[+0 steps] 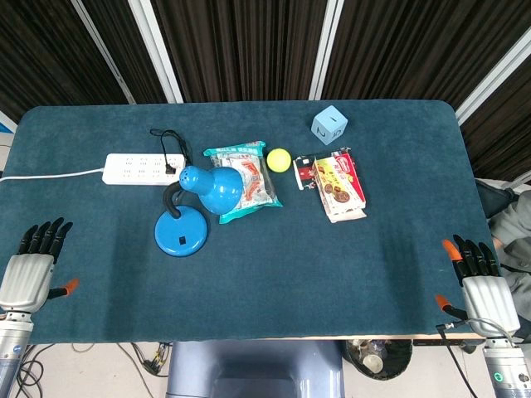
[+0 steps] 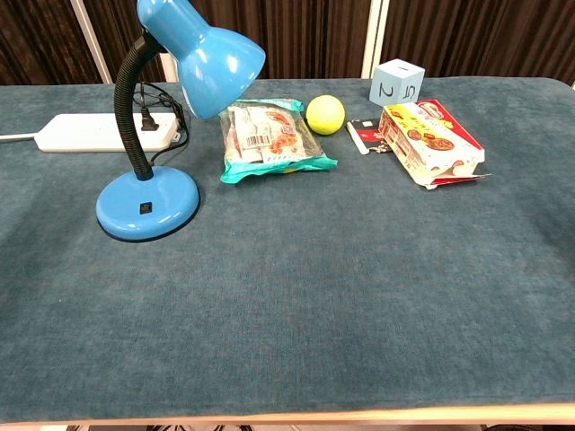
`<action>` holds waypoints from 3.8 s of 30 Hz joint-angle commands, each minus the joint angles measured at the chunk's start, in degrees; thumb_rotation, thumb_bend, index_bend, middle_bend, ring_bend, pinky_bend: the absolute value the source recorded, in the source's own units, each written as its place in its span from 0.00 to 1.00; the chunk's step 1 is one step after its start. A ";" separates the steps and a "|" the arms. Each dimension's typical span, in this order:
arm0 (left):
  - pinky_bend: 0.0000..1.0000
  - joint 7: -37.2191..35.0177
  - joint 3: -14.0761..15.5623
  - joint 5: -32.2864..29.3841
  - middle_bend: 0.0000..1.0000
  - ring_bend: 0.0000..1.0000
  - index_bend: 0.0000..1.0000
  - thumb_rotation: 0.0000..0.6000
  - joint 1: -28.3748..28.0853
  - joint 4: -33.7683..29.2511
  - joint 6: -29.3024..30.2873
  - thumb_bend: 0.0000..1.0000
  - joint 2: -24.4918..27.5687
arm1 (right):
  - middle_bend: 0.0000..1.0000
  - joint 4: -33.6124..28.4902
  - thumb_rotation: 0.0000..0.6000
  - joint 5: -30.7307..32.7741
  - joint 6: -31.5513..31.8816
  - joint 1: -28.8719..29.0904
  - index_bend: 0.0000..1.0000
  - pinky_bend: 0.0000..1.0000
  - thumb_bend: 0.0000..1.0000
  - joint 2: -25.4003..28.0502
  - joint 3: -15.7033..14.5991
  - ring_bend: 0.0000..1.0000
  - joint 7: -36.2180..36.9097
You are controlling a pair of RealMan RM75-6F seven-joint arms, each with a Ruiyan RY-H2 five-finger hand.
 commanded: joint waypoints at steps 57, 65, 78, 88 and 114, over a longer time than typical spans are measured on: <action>0.85 35.12 -3.32 -34.65 0.97 0.94 0.05 1.00 -20.48 -14.72 -15.95 0.61 -11.97 | 0.00 -1.01 1.00 0.91 -0.87 0.11 0.00 0.00 0.24 0.49 0.07 0.00 1.01; 0.85 36.47 -2.74 -37.89 0.97 0.94 0.05 1.00 -22.82 -13.29 -15.18 0.61 -15.14 | 0.00 -1.04 1.00 1.06 -1.03 0.17 0.00 0.00 0.24 0.47 0.10 0.00 0.98; 0.85 37.11 -1.92 -40.11 0.97 0.94 0.06 1.00 -25.25 -11.60 -13.88 0.61 -17.37 | 0.00 -1.16 1.00 1.04 -1.05 0.18 0.00 0.00 0.24 0.55 0.09 0.00 1.19; 0.85 36.56 -1.08 -41.00 0.97 0.93 0.06 1.00 -26.48 -11.19 -13.59 0.61 -18.20 | 0.00 -1.17 1.00 1.03 -1.05 0.20 0.00 0.00 0.24 0.54 0.10 0.00 1.25; 0.83 34.25 1.49 -37.70 0.89 0.86 0.08 1.00 -27.18 -10.77 -10.99 0.57 -18.80 | 0.00 -1.30 1.00 1.04 -0.93 0.16 0.00 0.00 0.24 0.64 0.14 0.00 1.56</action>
